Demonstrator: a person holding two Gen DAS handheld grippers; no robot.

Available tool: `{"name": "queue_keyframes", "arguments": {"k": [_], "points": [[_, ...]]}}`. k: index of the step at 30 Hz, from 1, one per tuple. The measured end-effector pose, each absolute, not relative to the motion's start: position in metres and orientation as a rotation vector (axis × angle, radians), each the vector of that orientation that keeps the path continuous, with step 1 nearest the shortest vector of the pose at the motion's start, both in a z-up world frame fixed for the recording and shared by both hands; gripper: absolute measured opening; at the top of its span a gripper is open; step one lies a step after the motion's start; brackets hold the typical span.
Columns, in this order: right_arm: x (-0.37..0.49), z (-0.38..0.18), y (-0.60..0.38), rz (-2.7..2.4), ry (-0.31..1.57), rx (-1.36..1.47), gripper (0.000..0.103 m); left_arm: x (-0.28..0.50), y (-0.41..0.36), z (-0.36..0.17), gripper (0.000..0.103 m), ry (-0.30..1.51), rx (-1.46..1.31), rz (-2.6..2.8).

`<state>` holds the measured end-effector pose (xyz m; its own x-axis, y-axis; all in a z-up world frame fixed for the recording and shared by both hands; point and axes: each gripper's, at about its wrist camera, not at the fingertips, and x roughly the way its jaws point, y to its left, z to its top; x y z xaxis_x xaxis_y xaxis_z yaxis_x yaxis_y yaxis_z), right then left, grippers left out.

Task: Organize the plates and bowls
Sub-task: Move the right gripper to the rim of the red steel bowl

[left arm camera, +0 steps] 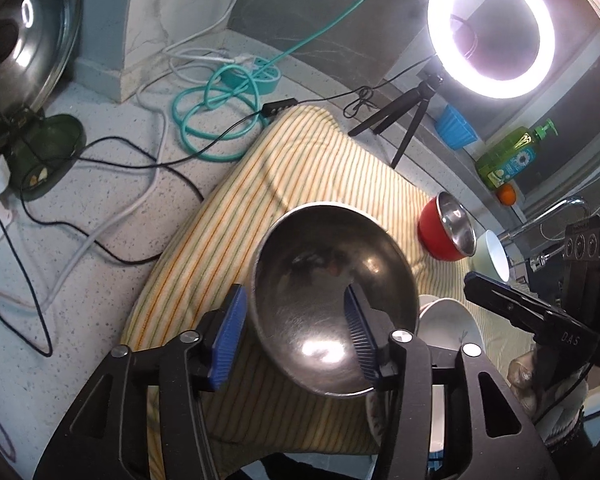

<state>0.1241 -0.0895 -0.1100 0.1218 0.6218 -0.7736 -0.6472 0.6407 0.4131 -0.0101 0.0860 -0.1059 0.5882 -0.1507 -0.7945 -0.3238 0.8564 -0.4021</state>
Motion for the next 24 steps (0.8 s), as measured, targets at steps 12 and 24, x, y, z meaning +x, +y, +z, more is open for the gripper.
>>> {"name": "queue_keyframes", "arguments": {"k": [12,24], "points": [[0.15,-0.085,-0.177,0.756,1.039,0.046,0.086,0.032,0.047,-0.086,0.056,0.937,-0.462,-0.023],[0.192,-0.099,-0.228,0.652,1.044,0.161,0.086,0.092,-0.007,-0.084,0.056,0.948,-0.396,-0.16]]}}
